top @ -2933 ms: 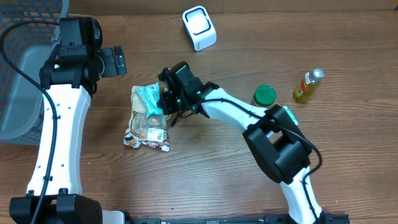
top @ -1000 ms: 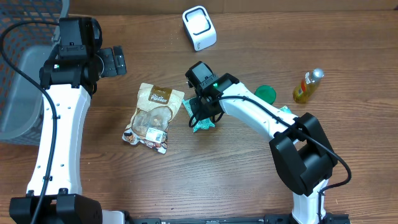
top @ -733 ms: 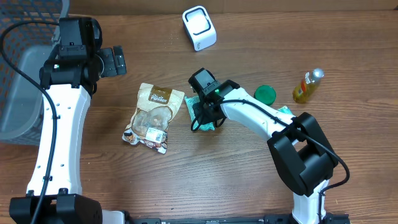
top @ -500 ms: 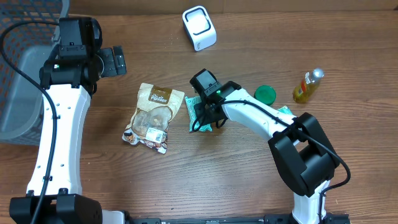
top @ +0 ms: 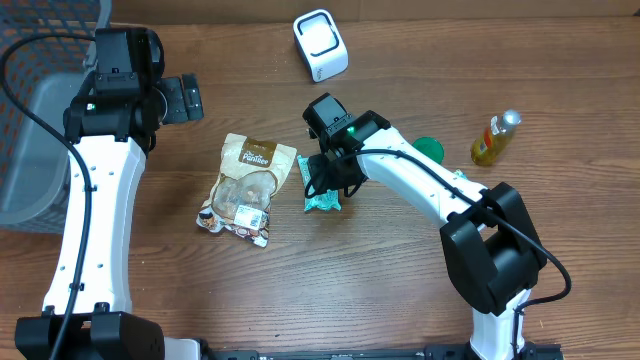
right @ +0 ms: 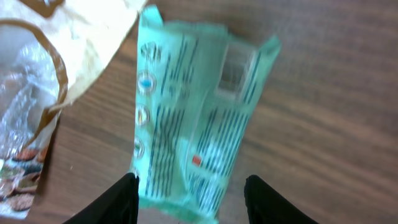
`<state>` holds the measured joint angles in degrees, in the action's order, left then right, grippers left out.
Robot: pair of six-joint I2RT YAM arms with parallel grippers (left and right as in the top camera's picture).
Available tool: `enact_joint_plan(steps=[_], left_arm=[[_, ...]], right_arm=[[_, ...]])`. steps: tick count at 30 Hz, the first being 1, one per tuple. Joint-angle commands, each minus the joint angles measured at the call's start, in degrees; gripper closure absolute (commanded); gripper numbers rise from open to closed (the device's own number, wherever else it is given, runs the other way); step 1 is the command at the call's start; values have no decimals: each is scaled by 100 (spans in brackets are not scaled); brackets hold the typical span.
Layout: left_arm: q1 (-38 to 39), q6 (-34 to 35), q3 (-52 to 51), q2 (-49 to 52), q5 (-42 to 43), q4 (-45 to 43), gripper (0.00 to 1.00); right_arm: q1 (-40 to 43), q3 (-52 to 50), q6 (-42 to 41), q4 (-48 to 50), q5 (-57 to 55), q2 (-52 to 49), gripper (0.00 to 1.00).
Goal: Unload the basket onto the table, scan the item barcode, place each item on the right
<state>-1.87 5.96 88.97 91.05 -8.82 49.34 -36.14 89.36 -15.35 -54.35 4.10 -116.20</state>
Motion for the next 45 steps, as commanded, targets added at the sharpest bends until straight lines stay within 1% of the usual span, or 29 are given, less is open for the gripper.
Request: enact_joint_plan(steps=[1, 8, 16, 21, 33, 36, 37, 38, 45], left_arm=[[39, -42, 39, 15, -17, -7, 1], [39, -42, 39, 15, -17, -7, 1], [39, -42, 39, 15, -15, -7, 0], [39, -42, 39, 15, -17, -7, 1], [39, -42, 39, 15, -17, -7, 0], [39, -42, 39, 15, -17, -7, 1], [39, -42, 39, 15, -17, -7, 1], [39, -42, 39, 15, -17, -7, 0], [39, -42, 39, 15, -17, -7, 1]], right_arm=[[-39, 90, -494, -4, 201, 111, 48], [-57, 68, -887, 20, 197, 111, 48], [-57, 68, -890, 72, 197, 109, 47], [-57, 68, -890, 81, 199, 109, 41], [-61, 66, -1038, 37, 197, 109, 40], [-59, 66, -994, 79, 201, 109, 31], [-59, 66, -992, 114, 199, 109, 18], [-59, 66, -992, 116, 201, 109, 0], [-61, 66, -994, 125, 199, 109, 0]])
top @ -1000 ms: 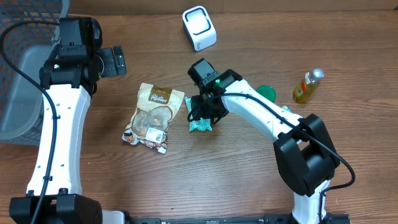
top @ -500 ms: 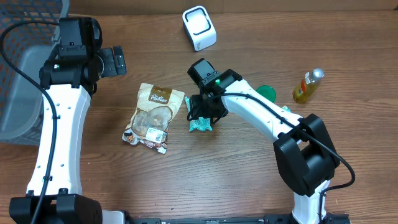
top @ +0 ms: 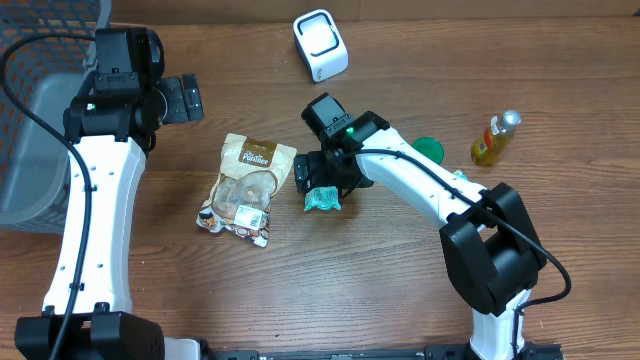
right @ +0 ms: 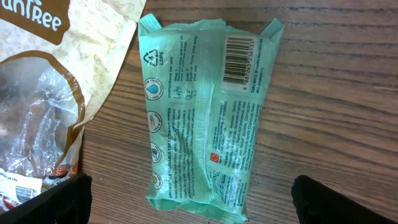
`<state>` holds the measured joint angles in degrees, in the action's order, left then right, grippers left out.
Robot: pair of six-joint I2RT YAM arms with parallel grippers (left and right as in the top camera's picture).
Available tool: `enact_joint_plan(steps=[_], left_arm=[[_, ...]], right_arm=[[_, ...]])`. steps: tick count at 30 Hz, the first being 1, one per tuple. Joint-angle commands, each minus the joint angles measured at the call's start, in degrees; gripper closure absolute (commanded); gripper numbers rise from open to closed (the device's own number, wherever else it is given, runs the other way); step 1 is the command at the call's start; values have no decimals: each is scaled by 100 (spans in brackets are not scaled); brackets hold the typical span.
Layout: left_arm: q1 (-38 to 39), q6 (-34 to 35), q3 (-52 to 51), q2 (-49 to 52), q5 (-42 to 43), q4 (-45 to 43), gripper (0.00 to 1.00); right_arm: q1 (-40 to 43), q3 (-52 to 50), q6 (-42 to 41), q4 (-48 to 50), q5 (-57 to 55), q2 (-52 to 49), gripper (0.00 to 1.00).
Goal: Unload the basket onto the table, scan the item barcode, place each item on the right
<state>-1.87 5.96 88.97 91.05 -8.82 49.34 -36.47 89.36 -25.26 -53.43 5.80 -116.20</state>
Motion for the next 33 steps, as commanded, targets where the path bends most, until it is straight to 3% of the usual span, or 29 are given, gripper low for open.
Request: enact_joint_plan(steps=[1, 3, 5, 13, 16, 24, 30, 31, 33], left_arm=[[39, -42, 39, 15, -17, -7, 0], [39, -42, 39, 15, -17, -7, 0], [39, -42, 39, 15, -17, -7, 1], [39, -42, 39, 15, -17, -7, 0], [39, -42, 39, 15, -17, -7, 1], [39, -42, 39, 15, -17, -7, 1], [39, -42, 39, 15, -17, -7, 0], [39, -42, 39, 15, -17, -4, 0], [39, -42, 39, 15, -15, -7, 1]], right_arm=[[-28, 66, -9, 31, 31, 109, 1], [-28, 66, -33, 39, 28, 109, 18], [-28, 66, -101, 42, 28, 109, 28], [-101, 66, -542, 59, -70, 76, 44], [-201, 63, -542, 55, -289, 13, 58], [-354, 66, -544, 44, -474, -402, 62], [-354, 66, -544, 149, -619, -702, 75], [-356, 63, -544, 144, -616, -713, 74], [-361, 63, -540, 116, -619, -732, 55]])
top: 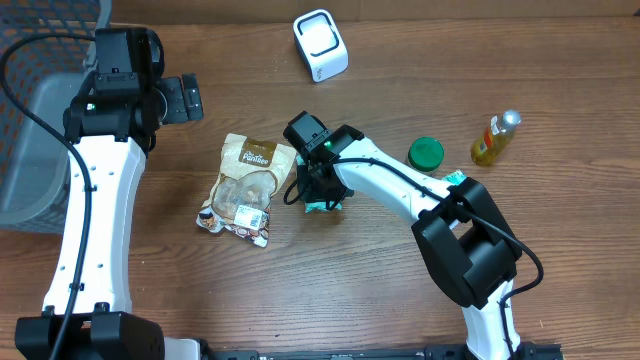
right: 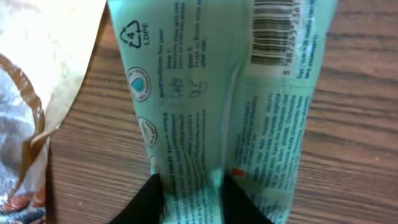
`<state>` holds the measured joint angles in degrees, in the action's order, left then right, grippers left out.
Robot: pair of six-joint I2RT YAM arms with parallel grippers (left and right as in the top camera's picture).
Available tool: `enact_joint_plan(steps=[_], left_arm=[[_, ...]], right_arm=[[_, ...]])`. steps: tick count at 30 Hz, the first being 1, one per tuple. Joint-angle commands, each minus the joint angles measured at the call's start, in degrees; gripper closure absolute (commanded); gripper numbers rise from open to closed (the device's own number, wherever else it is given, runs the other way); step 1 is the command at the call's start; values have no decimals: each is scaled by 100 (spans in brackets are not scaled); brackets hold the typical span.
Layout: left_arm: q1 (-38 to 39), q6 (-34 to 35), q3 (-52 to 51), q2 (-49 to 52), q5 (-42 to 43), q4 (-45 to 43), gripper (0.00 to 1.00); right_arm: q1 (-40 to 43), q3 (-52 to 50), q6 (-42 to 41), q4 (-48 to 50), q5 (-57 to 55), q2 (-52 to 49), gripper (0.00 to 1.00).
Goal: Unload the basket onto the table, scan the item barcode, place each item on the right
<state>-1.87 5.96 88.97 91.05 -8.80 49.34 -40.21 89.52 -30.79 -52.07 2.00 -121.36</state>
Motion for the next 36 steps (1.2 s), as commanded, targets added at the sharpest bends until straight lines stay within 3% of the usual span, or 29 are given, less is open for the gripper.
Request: enact_joint_plan(steps=[1, 7, 10, 18, 22, 26, 36], left_arm=[[39, -42, 39, 15, -20, -7, 1], [39, -42, 39, 15, -17, -7, 0], [39, -42, 39, 15, -20, -7, 0], [39, -42, 39, 15, -20, -7, 1], [39, -42, 39, 15, -20, -7, 0], [39, -42, 39, 15, -20, -7, 0], [39, -42, 39, 15, -17, -7, 0]], right_arm=[[13, 50, 15, -31, -238, -216, 50], [15, 50, 85, -79, -238, -216, 43], [22, 129, 728, -116, -238, -190, 42], [22, 1163, 1182, -1180, -411, -35, 38], [22, 1123, 1182, -1379, -931, -48, 57], [20, 879, 1226, -1224, -990, -59, 68], [20, 455, 1335, -772, -833, -118, 74]])
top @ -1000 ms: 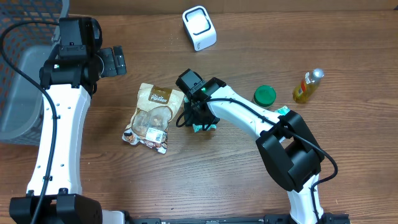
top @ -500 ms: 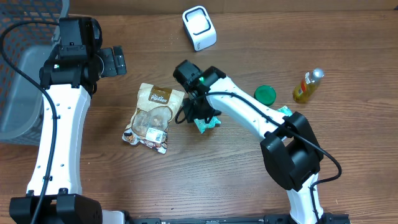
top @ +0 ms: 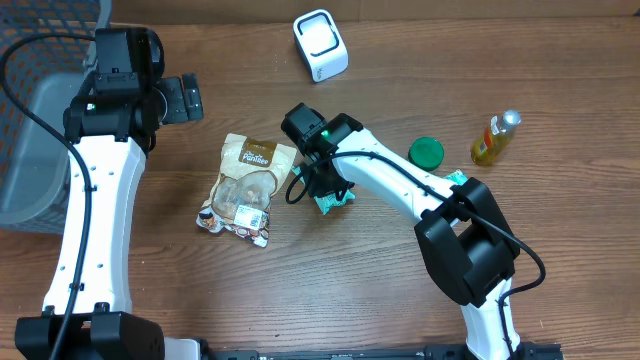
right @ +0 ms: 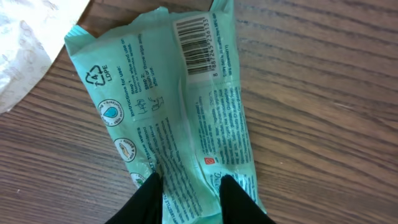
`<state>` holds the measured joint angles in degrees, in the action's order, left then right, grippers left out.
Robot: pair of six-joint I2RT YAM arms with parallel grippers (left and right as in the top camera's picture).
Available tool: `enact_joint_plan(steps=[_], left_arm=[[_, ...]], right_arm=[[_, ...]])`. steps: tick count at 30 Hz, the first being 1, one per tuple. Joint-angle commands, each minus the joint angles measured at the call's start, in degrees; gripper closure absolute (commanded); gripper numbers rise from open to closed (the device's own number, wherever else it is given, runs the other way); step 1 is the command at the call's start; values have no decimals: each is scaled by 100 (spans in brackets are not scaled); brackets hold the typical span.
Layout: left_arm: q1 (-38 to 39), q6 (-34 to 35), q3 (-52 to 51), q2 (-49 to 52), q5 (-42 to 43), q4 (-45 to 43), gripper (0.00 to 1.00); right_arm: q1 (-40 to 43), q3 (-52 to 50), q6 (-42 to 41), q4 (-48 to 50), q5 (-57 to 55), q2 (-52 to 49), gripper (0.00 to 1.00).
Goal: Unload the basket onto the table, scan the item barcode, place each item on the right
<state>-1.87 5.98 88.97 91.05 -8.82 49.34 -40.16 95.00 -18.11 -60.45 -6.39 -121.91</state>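
A mint-green wipes packet (right: 174, 112) lies slanted over the wooden table, printed back up, its barcode (right: 199, 45) at the far end. My right gripper (right: 193, 200) is shut on the packet's near end, one black finger (right: 149, 202) on each side. From overhead the right gripper (top: 322, 183) and packet (top: 337, 200) are at mid-table. The white scanner (top: 320, 45) stands at the back, well beyond them. My left gripper (top: 185, 98) hovers at the back left, away from the packet; its jaws cannot be made out.
A tan snack bag (top: 245, 188) lies just left of the packet. A green lid (top: 425, 152) and a yellow bottle (top: 496, 138) sit to the right. A grey basket (top: 30, 150) stands at the left edge.
The right gripper still pinches the green packet, which now lies slanted with the barcode end swung left of where it was. The snack bag shows less in the wrist view. The left arm is unmoved.
The right gripper was open over the packet's near end, then wider open and higher with the whole packet in view. Then it was shut on the near end. Now the packet is turned in that grip, slightly away from the snack bag.
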Motion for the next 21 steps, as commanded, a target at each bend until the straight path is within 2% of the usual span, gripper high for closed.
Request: enact_joint_plan(steps=[1, 13, 21], left_arm=[[39, -44, 39, 15, -17, -7, 1], [39, -44, 39, 17, -17, -7, 1], [39, -44, 39, 17, -17, -7, 0]], right_arm=[[15, -94, 68, 74, 26, -63, 76], [15, -160, 85, 118, 114, -70, 79], [15, -927, 85, 905, 111, -70, 77]])
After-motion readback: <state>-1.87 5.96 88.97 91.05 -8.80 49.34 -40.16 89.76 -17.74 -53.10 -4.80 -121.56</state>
